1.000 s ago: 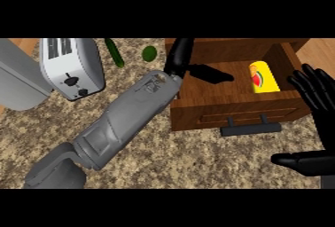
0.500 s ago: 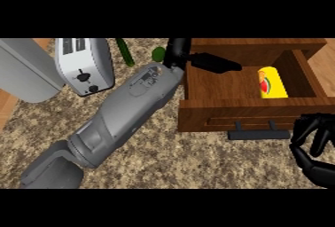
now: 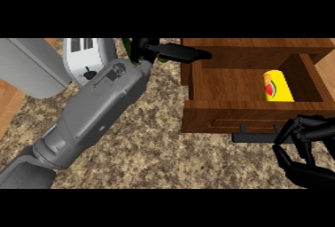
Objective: Pick up the cup, place it into the drawer and close the drawer
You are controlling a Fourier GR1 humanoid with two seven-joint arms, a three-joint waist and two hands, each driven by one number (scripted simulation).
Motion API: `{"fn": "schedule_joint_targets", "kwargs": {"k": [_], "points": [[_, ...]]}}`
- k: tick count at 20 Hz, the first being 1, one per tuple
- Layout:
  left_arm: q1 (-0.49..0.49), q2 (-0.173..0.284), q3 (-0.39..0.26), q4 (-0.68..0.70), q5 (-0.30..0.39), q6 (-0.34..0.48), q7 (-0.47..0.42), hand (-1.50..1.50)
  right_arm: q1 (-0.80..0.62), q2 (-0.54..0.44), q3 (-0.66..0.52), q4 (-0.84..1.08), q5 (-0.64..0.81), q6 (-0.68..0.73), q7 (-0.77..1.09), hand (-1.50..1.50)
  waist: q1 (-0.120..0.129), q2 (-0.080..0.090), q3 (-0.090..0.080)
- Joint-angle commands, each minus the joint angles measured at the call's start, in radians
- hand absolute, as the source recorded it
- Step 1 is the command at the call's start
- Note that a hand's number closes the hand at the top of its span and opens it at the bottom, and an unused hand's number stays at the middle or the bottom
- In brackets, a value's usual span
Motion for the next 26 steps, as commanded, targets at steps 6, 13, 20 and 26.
{"fn": "schedule_joint_targets", "kwargs": {"k": [6,13,20,26], "points": [[0.268,0.191,0.047,-0.324,0.016,-0.058,0.067,-1.5,-0.099,0.039,0.116,0.188,0.304,-0.119,-0.073,1.5,0.03,0.001,0.001],[0.381,0.274,0.092,-0.415,0.029,-0.105,0.063,-1.5,-0.209,0.022,0.296,0.415,0.636,-0.213,-0.118,1.5,0.044,0.007,0.0],[0.507,0.353,0.149,-0.511,0.041,-0.169,0.062,-1.5,-0.35,0.041,0.33,0.792,0.833,-0.39,-0.242,1.5,0.03,0.012,0.002],[0.672,0.44,0.231,-0.583,0.067,-0.289,0.033,-1.5,-0.526,0.128,0.255,1.143,0.835,-0.511,-0.32,1.5,0.027,0.012,0.001]]}}
